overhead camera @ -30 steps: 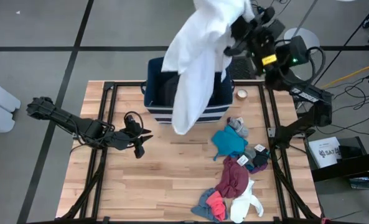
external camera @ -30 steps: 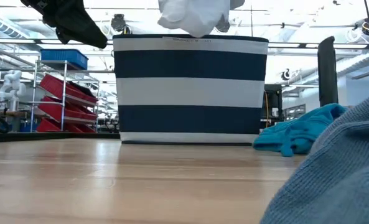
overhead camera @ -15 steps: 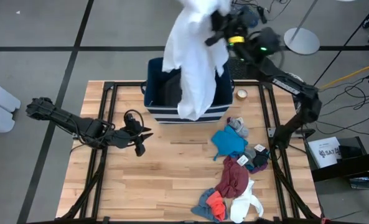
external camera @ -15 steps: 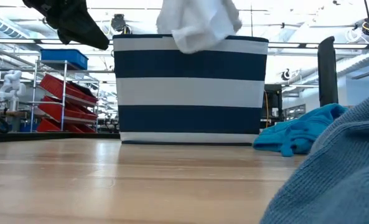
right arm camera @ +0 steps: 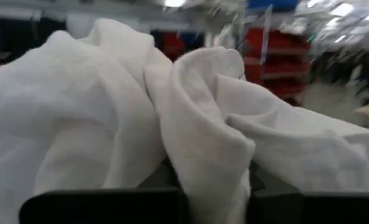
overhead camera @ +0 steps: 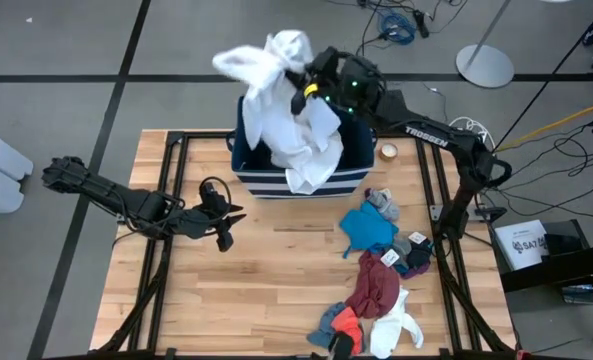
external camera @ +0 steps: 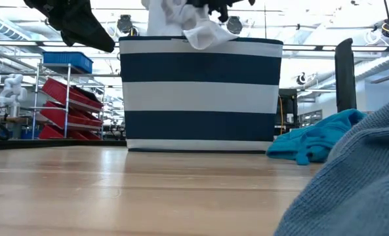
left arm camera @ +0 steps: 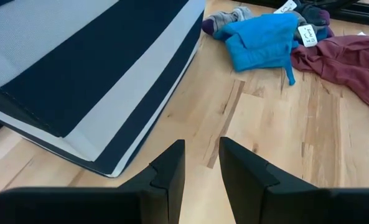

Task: Sort clothes
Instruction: Put the white polo shirt into the blue laundry organizer

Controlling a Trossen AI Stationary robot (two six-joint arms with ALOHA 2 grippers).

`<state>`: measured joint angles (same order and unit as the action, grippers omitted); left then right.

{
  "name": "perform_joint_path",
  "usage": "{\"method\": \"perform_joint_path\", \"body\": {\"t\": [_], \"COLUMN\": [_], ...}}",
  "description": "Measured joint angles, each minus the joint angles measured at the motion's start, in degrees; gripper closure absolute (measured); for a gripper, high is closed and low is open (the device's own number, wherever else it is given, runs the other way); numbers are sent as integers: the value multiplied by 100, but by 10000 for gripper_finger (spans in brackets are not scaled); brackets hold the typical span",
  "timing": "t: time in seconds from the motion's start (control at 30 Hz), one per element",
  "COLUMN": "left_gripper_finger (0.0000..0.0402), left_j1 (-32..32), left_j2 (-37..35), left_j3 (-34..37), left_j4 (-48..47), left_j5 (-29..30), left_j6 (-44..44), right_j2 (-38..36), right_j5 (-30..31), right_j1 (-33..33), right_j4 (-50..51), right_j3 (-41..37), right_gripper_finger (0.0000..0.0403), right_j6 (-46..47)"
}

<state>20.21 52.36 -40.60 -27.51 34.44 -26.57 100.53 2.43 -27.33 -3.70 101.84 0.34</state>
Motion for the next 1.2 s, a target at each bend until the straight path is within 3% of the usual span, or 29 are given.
{"method": "perform_joint_path", "body": {"t": [0.13, 0.43, 0.63, 0.8, 1.2], "left_gripper_finger": [295, 295, 295, 295, 294], "left_j1": [0, 0, 2, 1, 0], "left_j2": [0, 0, 2, 1, 2], "left_j3": [0, -2, -2, -2, -2], "left_j4": [-2, -2, 7, 8, 654], "left_j5": [0, -44, -48, -50, -74], "left_j6": [0, 0, 1, 2, 498], "right_j2": [-48, -354, -352, -202, 1038], "right_j5": [-184, -281, -16, 643, 341], "right_j1": [40, -14, -7, -14, -40], "right_j4": [1015, 4500, 5764, 5799, 4483], "right_j3": [0, 0, 0, 0, 11], "right_gripper_finger": [366, 366, 366, 366, 366], "right_j6": [-185, -757, -809, -733, -538]}}
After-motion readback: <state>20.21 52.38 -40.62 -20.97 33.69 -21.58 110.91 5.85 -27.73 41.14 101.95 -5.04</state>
